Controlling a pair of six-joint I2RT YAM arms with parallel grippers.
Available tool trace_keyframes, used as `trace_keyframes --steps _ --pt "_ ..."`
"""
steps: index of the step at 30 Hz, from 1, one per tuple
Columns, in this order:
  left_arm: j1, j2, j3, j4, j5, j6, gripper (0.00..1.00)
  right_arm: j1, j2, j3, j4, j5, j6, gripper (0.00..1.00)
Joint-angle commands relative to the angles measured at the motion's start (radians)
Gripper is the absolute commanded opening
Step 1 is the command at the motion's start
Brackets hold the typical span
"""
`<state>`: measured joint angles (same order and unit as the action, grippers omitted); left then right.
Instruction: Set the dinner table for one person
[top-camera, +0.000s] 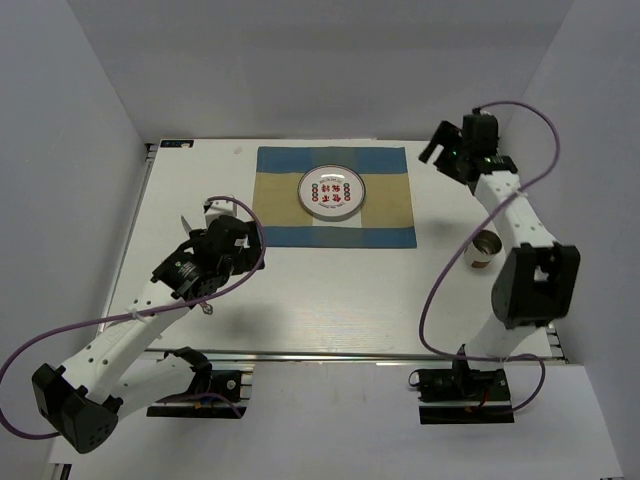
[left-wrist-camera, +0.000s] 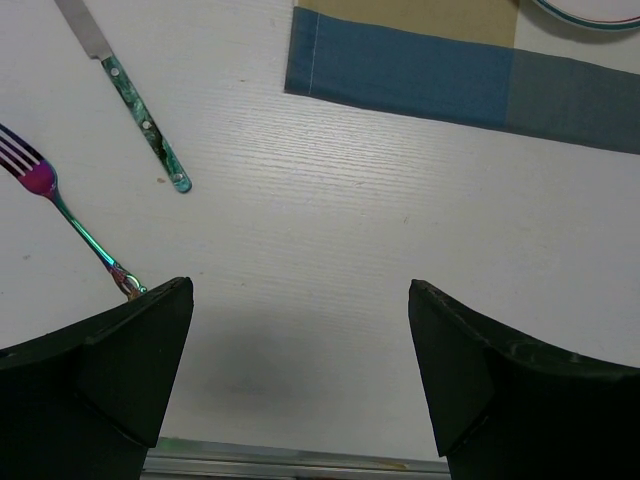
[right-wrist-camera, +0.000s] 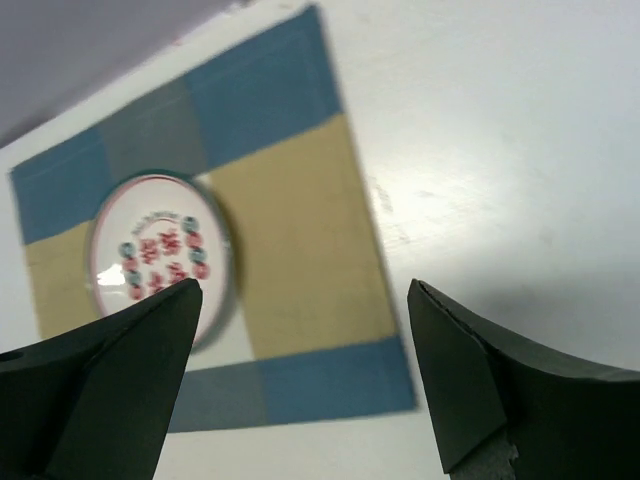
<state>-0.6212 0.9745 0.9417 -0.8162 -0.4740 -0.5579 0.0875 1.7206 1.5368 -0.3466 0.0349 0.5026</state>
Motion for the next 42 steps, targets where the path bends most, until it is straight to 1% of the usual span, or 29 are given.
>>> trace_keyframes --steps 1,3,6,8,9,10,15,17,20,21,22,25,27,29,30,31,33,34,35,37,40,41,42 --pt "-0.002 -0.010 0.008 -0.012 -0.037 -0.020 0.98 -0.035 -0.122 -0.201 -0.128 0.163 -0.033 0.89" --pt "-0.002 0.001 0.006 -0.009 -0.034 -0.017 0.98 -0.052 -0.202 -0.271 -0.115 0.187 -0.024 0.89" --pt "-0.002 0.032 0.012 -0.020 -0.029 -0.017 0.98 -0.068 -0.262 -0.354 -0.117 0.218 -0.018 0.89" --pt "-0.002 0.047 0.019 -0.027 -0.028 -0.017 0.98 -0.075 -0.274 -0.397 -0.104 0.215 -0.018 0.89" --pt "-0.002 0.046 0.020 -0.028 -0.028 -0.017 0.98 -0.072 -0.273 -0.403 -0.103 0.218 -0.019 0.89" --pt "-0.002 0.044 0.019 -0.028 -0.026 -0.016 0.98 -0.112 -0.266 -0.405 -0.107 0.223 -0.027 0.89" --pt "-0.002 0.007 0.003 -0.001 -0.009 -0.002 0.98 -0.143 -0.217 -0.400 -0.111 0.218 -0.027 0.88" --pt "-0.002 0.015 0.005 -0.001 -0.003 0.003 0.98 -0.152 -0.196 -0.402 -0.107 0.220 -0.021 0.88" --pt "-0.002 0.024 0.009 -0.008 -0.002 0.001 0.98 -0.164 -0.171 -0.415 -0.100 0.208 -0.016 0.86" --pt "-0.002 0.027 0.009 -0.009 -0.002 0.001 0.98 -0.163 -0.170 -0.425 -0.094 0.203 -0.016 0.81" --pt "-0.002 0.024 0.008 -0.006 -0.002 0.001 0.98 -0.167 -0.174 -0.457 -0.066 0.182 -0.013 0.66" --pt "-0.002 0.023 0.006 -0.006 -0.002 0.003 0.98 -0.172 -0.179 -0.475 -0.048 0.180 -0.010 0.62" --pt "-0.002 0.024 0.006 -0.005 0.000 0.003 0.98 -0.173 -0.170 -0.474 -0.054 0.183 -0.009 0.62" --pt "-0.002 0.027 0.006 -0.003 0.000 0.003 0.98 -0.173 -0.165 -0.472 -0.055 0.183 -0.012 0.55" --pt "-0.002 0.027 0.006 -0.004 0.000 0.003 0.98 -0.173 -0.164 -0.475 -0.054 0.191 -0.012 0.53" --pt "-0.002 0.030 0.006 -0.005 0.002 0.003 0.98 -0.173 -0.164 -0.477 -0.052 0.194 -0.013 0.47" --pt "-0.002 0.032 0.008 -0.005 0.000 0.003 0.98 -0.172 -0.161 -0.478 -0.052 0.197 -0.016 0.33" --pt "-0.002 0.032 0.008 -0.005 0.000 0.003 0.98 -0.172 -0.165 -0.480 -0.052 0.203 -0.018 0.04" --pt "-0.002 0.032 0.006 -0.005 0.002 0.003 0.98 -0.167 -0.171 -0.478 -0.054 0.223 -0.019 0.00" --pt "-0.002 0.035 0.006 -0.003 0.003 0.004 0.98 -0.158 -0.177 -0.465 -0.051 0.221 -0.029 0.00" --pt "-0.002 0.043 0.008 0.000 0.009 0.007 0.98 -0.126 -0.162 -0.373 -0.058 0.188 -0.073 0.00" --pt "-0.002 0.044 0.008 0.000 0.009 0.007 0.98 -0.117 -0.120 -0.328 -0.096 0.169 -0.096 0.00" --pt "-0.002 0.046 0.011 -0.001 0.008 0.007 0.98 -0.106 -0.087 -0.217 -0.123 0.163 -0.111 0.00"
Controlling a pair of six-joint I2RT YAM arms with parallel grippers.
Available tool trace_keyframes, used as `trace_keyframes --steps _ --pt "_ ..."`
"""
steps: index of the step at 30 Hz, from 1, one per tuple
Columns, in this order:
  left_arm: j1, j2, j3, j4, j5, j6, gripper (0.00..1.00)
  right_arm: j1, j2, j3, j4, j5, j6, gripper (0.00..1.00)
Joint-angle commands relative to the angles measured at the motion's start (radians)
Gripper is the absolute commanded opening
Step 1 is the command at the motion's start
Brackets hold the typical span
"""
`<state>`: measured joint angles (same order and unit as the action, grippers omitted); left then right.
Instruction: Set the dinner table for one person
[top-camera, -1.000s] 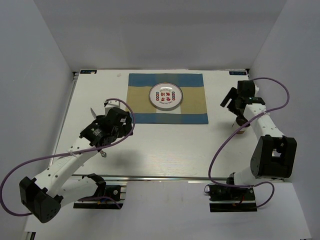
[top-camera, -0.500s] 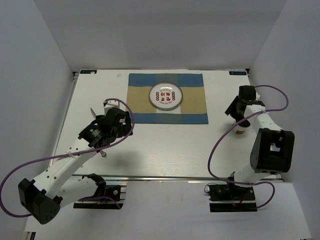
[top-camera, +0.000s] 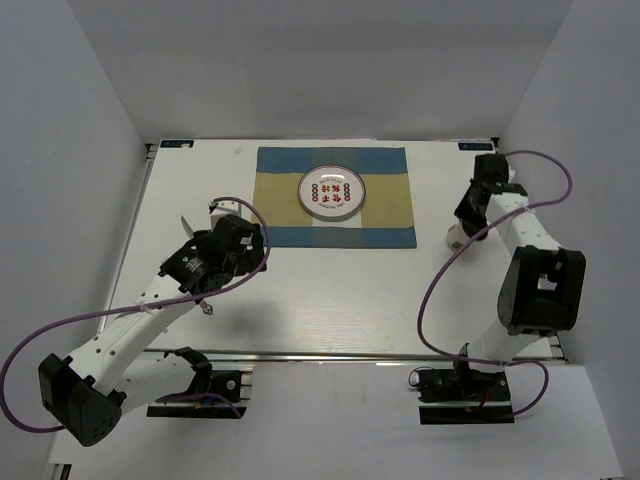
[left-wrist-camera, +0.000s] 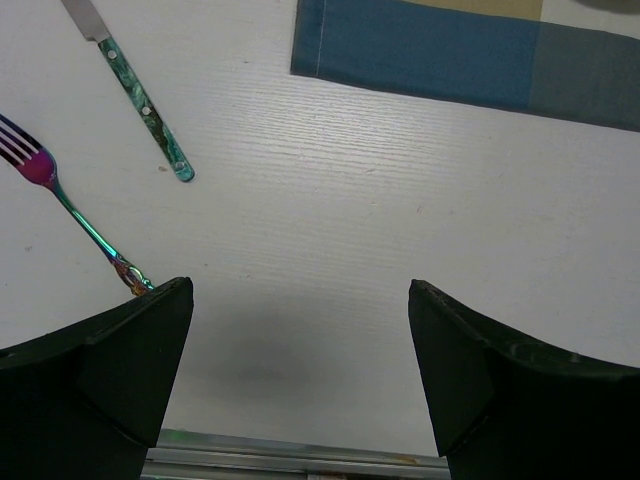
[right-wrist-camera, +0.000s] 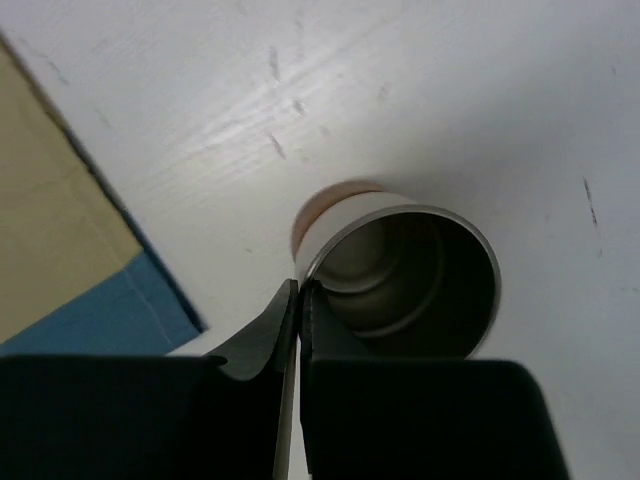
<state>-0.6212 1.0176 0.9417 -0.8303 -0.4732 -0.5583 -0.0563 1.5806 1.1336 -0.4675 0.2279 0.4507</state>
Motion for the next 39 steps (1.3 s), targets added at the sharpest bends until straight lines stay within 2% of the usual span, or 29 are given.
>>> trace_keyframes --steps 1,2,3,6,7,10,11,12,16,17,23,28,33,39 --pt "-0.002 0.004 0.011 0.013 0.005 0.008 0.98 0.053 0.088 0.254 -0.034 -0.030 -0.073 0.00" --pt "-0.002 0.004 0.011 0.011 0.002 0.006 0.98 0.096 0.173 0.323 -0.068 -0.038 -0.086 0.00" --pt "-0.002 0.003 0.011 0.010 0.002 0.006 0.98 0.108 0.223 0.474 -0.130 -0.051 -0.114 0.00" --pt "-0.002 -0.002 0.009 0.008 -0.010 0.001 0.98 0.174 0.427 0.710 -0.218 -0.097 -0.156 0.00" --pt "-0.002 -0.001 0.009 0.007 -0.013 0.000 0.98 0.187 0.531 0.871 -0.271 -0.091 -0.161 0.00" --pt "-0.002 0.001 0.009 0.010 -0.004 0.001 0.98 0.230 0.700 1.157 -0.341 -0.082 -0.181 0.00" --pt "-0.002 0.002 0.011 0.014 0.017 0.004 0.98 0.245 0.723 1.193 -0.335 -0.088 -0.185 0.00" --pt "-0.002 -0.004 0.009 0.022 0.027 0.015 0.98 0.250 0.734 1.204 -0.274 -0.102 -0.219 0.00" --pt "-0.002 -0.050 -0.012 0.075 0.085 0.044 0.98 0.276 0.685 1.013 -0.035 -0.157 -0.268 0.00" --pt "-0.002 -0.060 -0.018 0.080 0.093 0.046 0.98 0.279 0.687 1.009 -0.013 -0.151 -0.271 0.00" --pt "-0.002 -0.053 -0.017 0.089 0.113 0.057 0.98 0.286 0.809 1.199 -0.023 -0.134 -0.308 0.00" --pt "-0.002 -0.044 -0.017 0.089 0.116 0.058 0.98 0.292 0.822 1.169 0.036 -0.111 -0.317 0.00" --pt "-0.002 -0.027 -0.014 0.086 0.119 0.061 0.98 0.294 0.893 1.238 0.046 -0.104 -0.354 0.00" --pt "-0.002 -0.027 -0.018 0.089 0.127 0.064 0.98 0.293 0.915 1.238 0.105 -0.125 -0.339 0.00"
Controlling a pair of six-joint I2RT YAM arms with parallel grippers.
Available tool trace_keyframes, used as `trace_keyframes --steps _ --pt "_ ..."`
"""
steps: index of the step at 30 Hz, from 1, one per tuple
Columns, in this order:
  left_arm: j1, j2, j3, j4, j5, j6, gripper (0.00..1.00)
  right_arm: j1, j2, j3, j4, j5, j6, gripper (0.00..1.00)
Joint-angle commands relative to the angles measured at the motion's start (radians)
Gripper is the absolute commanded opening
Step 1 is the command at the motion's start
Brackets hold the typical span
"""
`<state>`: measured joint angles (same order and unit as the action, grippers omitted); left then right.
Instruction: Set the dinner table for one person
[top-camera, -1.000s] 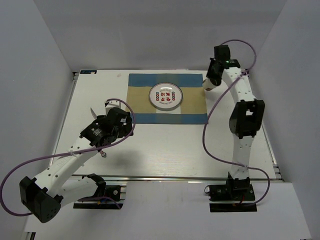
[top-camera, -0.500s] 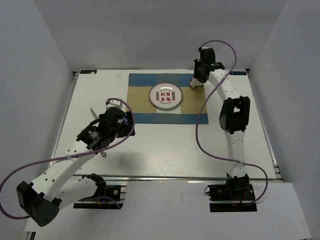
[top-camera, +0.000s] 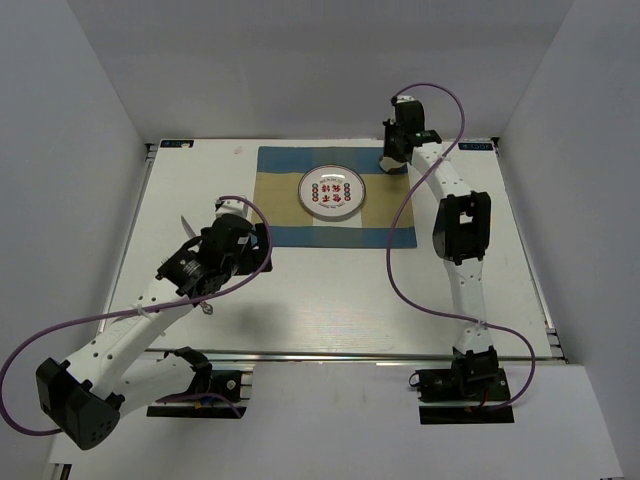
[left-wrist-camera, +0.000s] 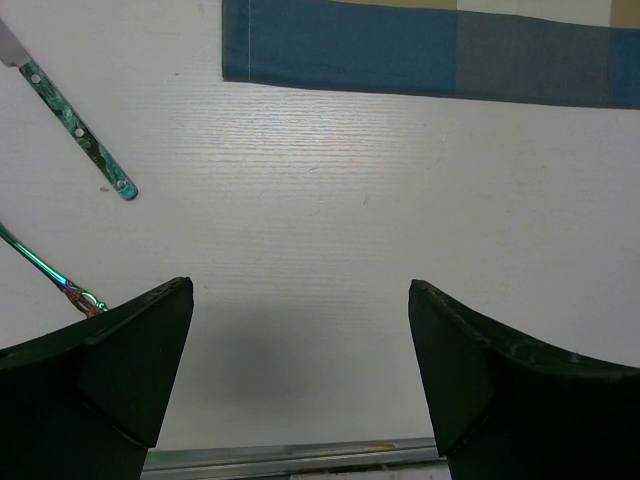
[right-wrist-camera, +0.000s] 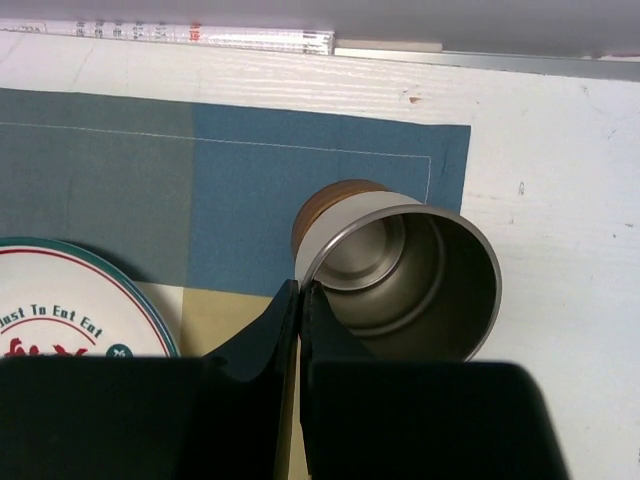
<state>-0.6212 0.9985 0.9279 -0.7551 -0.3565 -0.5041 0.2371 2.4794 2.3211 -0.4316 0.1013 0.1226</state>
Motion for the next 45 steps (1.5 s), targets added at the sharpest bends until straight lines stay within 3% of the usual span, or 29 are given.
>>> trace_keyframes --steps 1,3,4,6,8,11,15,18,23,29,33,38,45 --pt "-0.002 -0.006 -0.003 0.014 0.010 0.009 0.98 0.001 0.019 0.055 0.070 0.001 -0.008 0.00" --pt "-0.002 -0.001 -0.003 0.014 0.011 0.012 0.98 0.002 0.019 0.054 0.083 0.000 0.000 0.02" --pt "-0.002 0.003 -0.003 0.014 0.011 0.012 0.98 0.004 0.018 0.054 0.085 -0.003 0.002 0.24" --pt "-0.002 0.006 -0.001 0.011 0.008 0.012 0.98 0.005 0.010 0.052 0.093 -0.020 0.018 0.47" --pt "-0.002 0.011 -0.001 0.007 0.004 0.010 0.98 0.005 -0.014 0.044 0.112 -0.072 0.041 0.89" --pt "-0.002 0.012 -0.001 -0.003 -0.022 0.003 0.98 -0.002 -0.068 0.041 0.154 -0.176 0.100 0.89" --pt "-0.002 0.049 0.011 -0.058 -0.136 -0.071 0.98 0.005 -0.209 0.005 0.178 -0.166 0.112 0.89" --pt "-0.002 0.104 0.040 -0.127 -0.223 -0.140 0.98 0.013 -0.400 -0.165 0.194 -0.130 0.115 0.89" --pt "0.066 0.176 0.095 -0.167 -0.240 -0.257 0.98 0.037 -0.759 -0.594 0.231 -0.166 0.150 0.89" --pt "0.179 0.241 0.187 -0.233 -0.355 -0.404 0.98 0.068 -1.056 -1.019 0.295 -0.337 0.221 0.89" --pt "0.288 0.331 0.235 -0.171 -0.237 -0.353 0.98 0.093 -1.204 -1.173 0.323 -0.377 0.255 0.89" --pt "0.455 0.494 0.318 -0.145 -0.075 -0.315 0.98 0.117 -1.281 -1.209 0.228 -0.345 0.218 0.89" --pt "0.592 0.621 0.384 -0.142 0.043 -0.248 0.98 0.119 -1.415 -1.304 0.120 -0.299 0.195 0.89"
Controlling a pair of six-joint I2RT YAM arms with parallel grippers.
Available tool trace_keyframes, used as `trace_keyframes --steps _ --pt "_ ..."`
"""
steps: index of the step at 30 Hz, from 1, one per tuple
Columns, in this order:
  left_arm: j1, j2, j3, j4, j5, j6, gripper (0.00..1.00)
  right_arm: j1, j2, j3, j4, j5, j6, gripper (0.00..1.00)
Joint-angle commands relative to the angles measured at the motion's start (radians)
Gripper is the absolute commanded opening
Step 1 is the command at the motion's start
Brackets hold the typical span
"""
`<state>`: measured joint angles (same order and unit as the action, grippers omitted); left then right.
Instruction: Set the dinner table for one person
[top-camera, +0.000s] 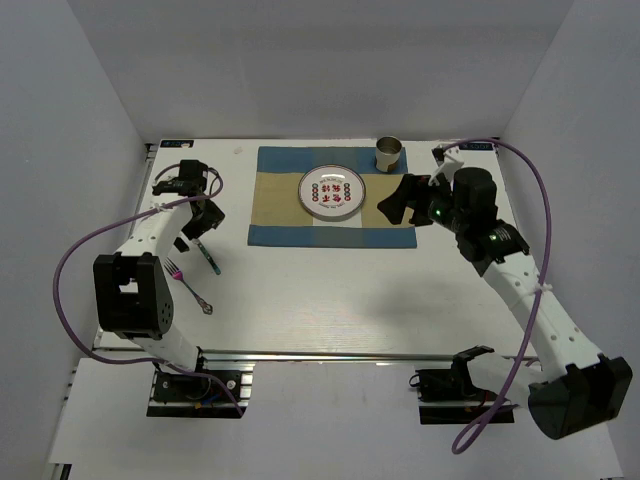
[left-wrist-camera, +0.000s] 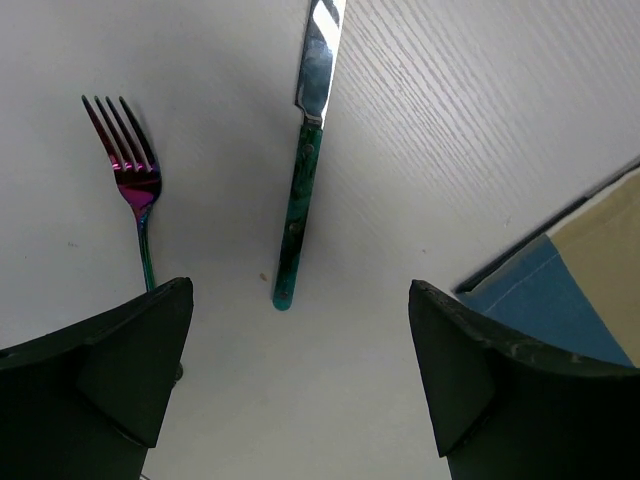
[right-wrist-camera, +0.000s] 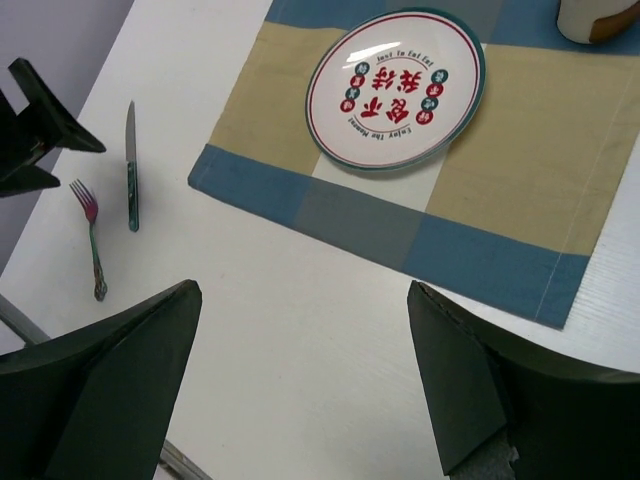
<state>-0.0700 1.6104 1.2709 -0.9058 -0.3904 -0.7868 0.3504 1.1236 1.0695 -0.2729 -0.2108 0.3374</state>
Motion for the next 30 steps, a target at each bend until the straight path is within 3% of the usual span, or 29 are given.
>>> trace_keyframes --steps 1,10,20,27,28,30 --pt "0.055 0.022 0.038 0.011 0.084 0.038 0.98 0.004 -0.071 -0.066 -0.045 0.005 -0.020 0.89" --pt "0.144 0.147 0.008 0.137 0.286 0.087 0.98 0.005 -0.151 -0.171 -0.005 -0.117 -0.001 0.89" --pt "0.153 0.238 -0.034 0.169 0.308 0.067 0.95 0.009 -0.145 -0.207 0.035 -0.156 0.006 0.89" --pt "0.153 0.253 -0.103 0.199 0.306 0.043 0.76 0.010 -0.142 -0.195 0.050 -0.168 0.018 0.89" --pt "0.153 0.256 -0.105 0.199 0.308 0.043 0.63 0.015 -0.143 -0.194 0.049 -0.168 0.020 0.89" --pt "0.153 0.261 -0.108 0.203 0.312 0.041 0.48 0.013 -0.150 -0.191 0.046 -0.170 0.022 0.89"
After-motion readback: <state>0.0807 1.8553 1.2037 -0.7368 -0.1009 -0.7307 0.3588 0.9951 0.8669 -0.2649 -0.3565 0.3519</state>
